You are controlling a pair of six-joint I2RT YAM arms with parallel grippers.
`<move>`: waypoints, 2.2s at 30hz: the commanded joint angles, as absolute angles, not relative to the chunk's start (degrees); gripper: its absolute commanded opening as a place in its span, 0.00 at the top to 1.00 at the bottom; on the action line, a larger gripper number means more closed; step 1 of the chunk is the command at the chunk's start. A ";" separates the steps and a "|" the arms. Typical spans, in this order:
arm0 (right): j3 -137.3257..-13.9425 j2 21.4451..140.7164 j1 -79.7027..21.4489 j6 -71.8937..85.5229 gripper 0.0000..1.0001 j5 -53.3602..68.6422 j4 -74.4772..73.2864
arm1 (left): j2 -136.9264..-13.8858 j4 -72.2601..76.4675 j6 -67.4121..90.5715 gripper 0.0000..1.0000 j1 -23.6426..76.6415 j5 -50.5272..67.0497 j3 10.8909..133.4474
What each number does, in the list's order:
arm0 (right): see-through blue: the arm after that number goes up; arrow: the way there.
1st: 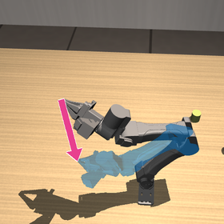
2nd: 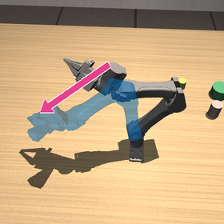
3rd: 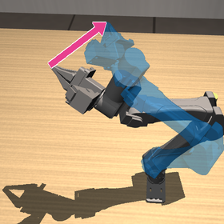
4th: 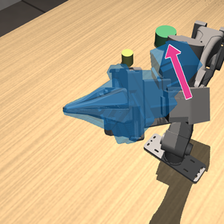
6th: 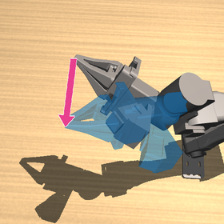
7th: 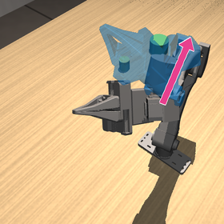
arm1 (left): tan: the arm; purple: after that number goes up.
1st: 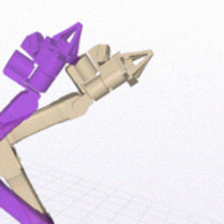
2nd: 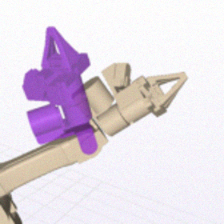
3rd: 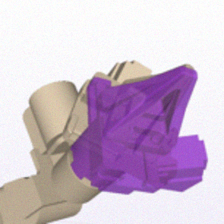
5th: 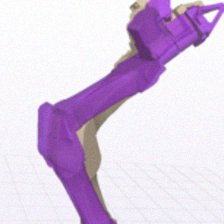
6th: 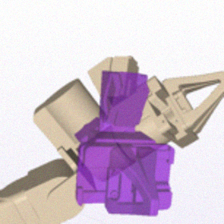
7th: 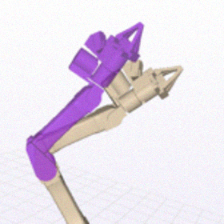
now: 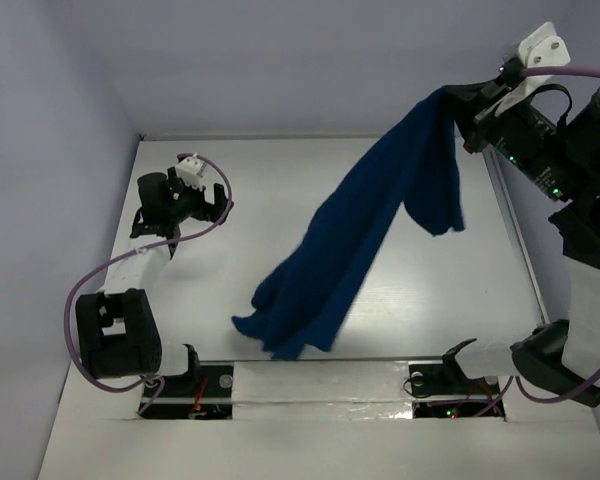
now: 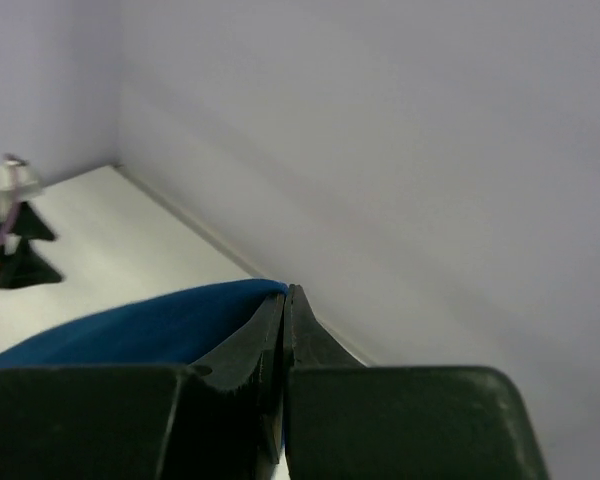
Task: Fold and stack the t-shirts
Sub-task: Grab crumpled tshirt from the corner of the board with the right arm, then move the tshirt to the center of the board
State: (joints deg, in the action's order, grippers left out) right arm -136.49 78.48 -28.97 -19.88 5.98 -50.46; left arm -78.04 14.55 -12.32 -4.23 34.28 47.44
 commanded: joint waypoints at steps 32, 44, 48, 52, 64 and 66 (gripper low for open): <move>-85.44 95.97 -26.54 -22.76 0.71 6.58 -55.81 | -74.00 15.38 -11.87 0.01 -5.63 49.75 46.76; -72.34 99.41 -34.17 -22.24 0.22 7.30 -54.41 | -73.56 15.73 -11.86 0.01 -5.10 48.87 46.49; -68.65 96.77 -39.09 -20.66 0.23 7.56 -54.14 | -73.48 15.91 -12.13 0.01 -5.10 48.60 45.97; -67.94 95.62 -43.06 -18.73 0.25 7.82 -53.96 | -73.91 16.43 -11.87 0.01 -5.10 48.51 45.88; -68.73 101.25 -44.21 -15.64 0.26 1.68 -52.47 | -73.74 16.79 -11.25 0.01 -5.10 49.04 45.53; -68.73 102.47 -44.21 -15.29 0.27 0.26 -52.21 | -73.74 16.96 -11.34 0.01 -5.10 49.13 45.35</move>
State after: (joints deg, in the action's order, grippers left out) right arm -67.68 100.71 -43.94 -16.84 4.23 -53.89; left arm -74.50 14.52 -11.64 -5.23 47.81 45.82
